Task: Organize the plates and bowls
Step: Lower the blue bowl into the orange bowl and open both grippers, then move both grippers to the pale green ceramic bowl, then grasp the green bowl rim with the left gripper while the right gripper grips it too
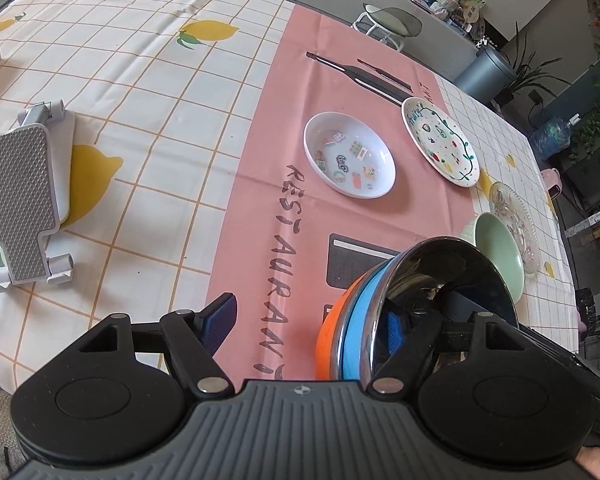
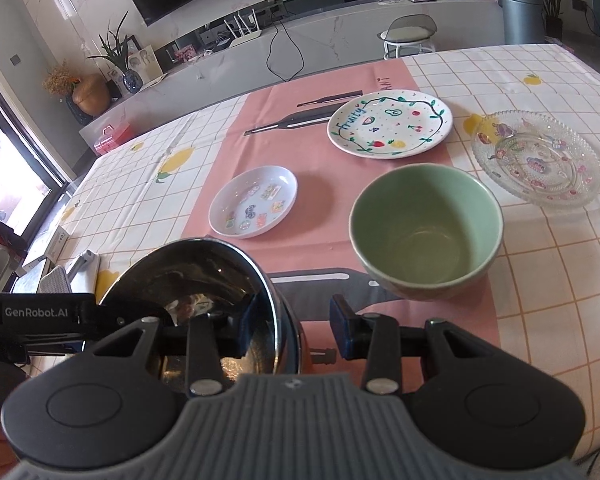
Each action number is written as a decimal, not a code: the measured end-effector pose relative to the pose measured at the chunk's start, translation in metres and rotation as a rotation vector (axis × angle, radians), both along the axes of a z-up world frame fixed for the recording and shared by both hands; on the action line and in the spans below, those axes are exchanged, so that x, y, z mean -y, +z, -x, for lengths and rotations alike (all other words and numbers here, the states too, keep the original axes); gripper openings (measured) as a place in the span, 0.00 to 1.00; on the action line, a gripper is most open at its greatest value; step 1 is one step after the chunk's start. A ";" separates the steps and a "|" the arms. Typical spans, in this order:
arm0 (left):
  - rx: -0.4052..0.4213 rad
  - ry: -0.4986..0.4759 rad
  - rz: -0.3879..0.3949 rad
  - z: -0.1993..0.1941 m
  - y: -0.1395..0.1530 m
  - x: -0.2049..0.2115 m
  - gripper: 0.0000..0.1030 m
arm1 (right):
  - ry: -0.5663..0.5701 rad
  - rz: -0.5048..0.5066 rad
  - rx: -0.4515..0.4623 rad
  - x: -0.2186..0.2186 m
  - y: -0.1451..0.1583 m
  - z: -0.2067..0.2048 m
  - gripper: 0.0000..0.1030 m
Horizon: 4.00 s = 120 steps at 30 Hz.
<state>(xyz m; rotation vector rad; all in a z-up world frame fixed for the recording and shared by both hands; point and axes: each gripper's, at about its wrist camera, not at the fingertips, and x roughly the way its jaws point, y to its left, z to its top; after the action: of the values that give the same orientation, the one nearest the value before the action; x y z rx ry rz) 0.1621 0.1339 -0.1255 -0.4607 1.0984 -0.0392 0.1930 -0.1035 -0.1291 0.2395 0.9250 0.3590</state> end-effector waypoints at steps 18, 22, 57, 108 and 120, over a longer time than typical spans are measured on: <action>0.096 0.005 -0.029 0.018 0.019 0.004 0.84 | 0.029 -0.002 0.103 0.015 0.029 0.018 0.55; 0.120 0.011 -0.038 0.022 0.028 0.003 0.84 | 0.033 -0.002 0.195 0.023 0.048 0.027 0.59; 0.212 -0.275 -0.081 -0.015 0.110 0.152 0.84 | -0.230 -0.004 0.245 0.153 0.060 0.007 0.64; -0.135 -0.358 -0.334 -0.108 0.010 0.178 0.66 | -0.290 -0.173 -0.123 0.120 -0.022 -0.060 0.40; -0.161 -0.386 -0.310 -0.116 -0.005 0.178 0.46 | -0.263 -0.168 -0.175 0.111 -0.034 -0.068 0.28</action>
<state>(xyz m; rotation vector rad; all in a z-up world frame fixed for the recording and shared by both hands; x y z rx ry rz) 0.2778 -0.0438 -0.1305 0.0309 1.3137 -0.1706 0.2605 -0.2148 -0.1627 0.5480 1.0221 0.1732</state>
